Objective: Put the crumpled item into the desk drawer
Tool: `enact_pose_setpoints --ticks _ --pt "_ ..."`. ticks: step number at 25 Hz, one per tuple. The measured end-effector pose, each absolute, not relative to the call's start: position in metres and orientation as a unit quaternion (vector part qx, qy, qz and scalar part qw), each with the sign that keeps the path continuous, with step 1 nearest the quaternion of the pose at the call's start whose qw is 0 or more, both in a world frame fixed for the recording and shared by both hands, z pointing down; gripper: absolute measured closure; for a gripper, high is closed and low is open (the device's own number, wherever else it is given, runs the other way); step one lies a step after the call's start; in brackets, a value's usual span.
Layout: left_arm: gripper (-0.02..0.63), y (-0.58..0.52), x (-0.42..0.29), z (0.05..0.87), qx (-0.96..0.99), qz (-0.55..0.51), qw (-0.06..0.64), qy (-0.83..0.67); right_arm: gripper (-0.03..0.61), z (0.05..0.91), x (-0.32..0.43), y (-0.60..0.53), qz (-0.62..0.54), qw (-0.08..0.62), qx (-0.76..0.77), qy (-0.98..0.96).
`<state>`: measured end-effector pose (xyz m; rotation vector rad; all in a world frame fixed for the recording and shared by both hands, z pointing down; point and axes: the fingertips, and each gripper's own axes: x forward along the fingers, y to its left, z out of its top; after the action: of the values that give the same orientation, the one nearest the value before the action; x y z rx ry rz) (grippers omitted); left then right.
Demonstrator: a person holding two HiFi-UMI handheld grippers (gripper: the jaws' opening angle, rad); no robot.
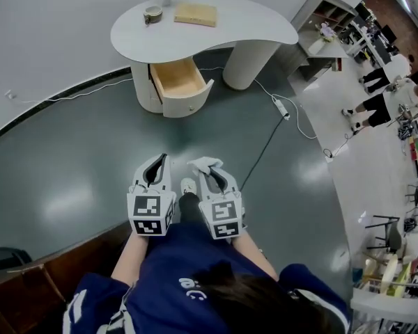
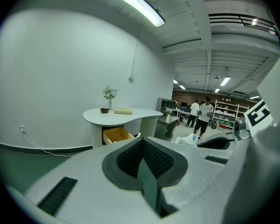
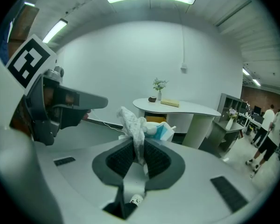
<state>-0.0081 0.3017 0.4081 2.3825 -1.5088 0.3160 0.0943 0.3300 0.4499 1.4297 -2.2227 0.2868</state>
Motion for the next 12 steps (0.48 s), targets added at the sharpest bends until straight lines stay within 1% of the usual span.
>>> enact_pose_setpoints --ticks 7,12 --pt "0.611 0.258 0.016 0.408 0.827 0.127 0.142 -0.529 0.515 0.453 0.121 0.268 0.11 0.239 0.512 -0.818" --pt "0.609 0.222 0.021 0.417 0.821 0.136 0.149 -0.534 0.515 0.453 0.124 0.22 0.096 0.243 0.496 -0.828"
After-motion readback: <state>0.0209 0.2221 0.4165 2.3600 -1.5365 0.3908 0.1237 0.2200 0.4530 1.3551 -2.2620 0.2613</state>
